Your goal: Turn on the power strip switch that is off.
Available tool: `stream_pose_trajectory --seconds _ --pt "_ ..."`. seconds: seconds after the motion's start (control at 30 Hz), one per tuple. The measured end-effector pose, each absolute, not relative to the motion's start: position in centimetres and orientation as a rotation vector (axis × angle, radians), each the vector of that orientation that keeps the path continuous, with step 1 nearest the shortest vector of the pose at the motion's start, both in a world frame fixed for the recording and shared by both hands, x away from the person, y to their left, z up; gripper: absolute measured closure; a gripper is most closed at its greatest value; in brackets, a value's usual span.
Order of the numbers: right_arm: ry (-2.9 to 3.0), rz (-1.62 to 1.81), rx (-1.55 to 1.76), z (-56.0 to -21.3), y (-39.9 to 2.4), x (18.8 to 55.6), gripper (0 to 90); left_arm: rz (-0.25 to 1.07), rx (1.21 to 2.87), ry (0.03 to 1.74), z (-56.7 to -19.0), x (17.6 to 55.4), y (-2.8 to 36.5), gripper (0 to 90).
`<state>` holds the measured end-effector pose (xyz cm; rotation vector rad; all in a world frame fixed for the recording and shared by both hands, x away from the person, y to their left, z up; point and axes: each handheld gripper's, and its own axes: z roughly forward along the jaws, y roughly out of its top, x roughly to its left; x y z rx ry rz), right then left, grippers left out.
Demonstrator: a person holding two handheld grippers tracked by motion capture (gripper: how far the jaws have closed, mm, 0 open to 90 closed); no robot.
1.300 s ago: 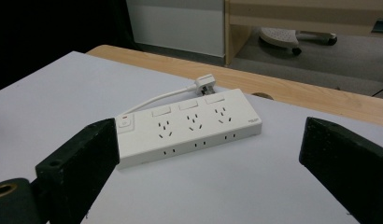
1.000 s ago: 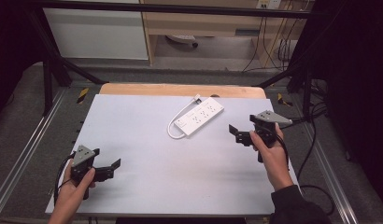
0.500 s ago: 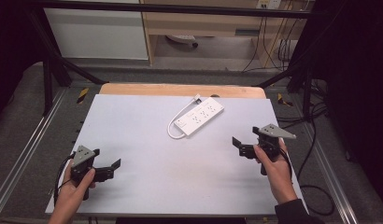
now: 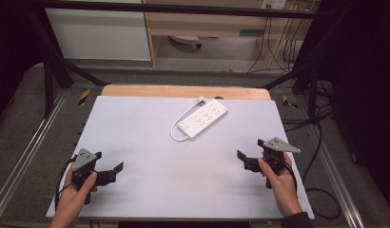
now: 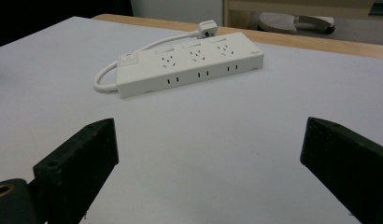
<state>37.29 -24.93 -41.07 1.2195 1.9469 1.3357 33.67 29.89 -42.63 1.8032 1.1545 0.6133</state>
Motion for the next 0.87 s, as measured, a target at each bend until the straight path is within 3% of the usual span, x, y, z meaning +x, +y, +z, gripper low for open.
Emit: stream_pose_trajectory --seconds 0.87 --pt "2.127 1.122 1.256 -45.5 -22.8 37.3 4.4 0.612 1.809 1.143 -42.5 33.5 29.7 6.1"
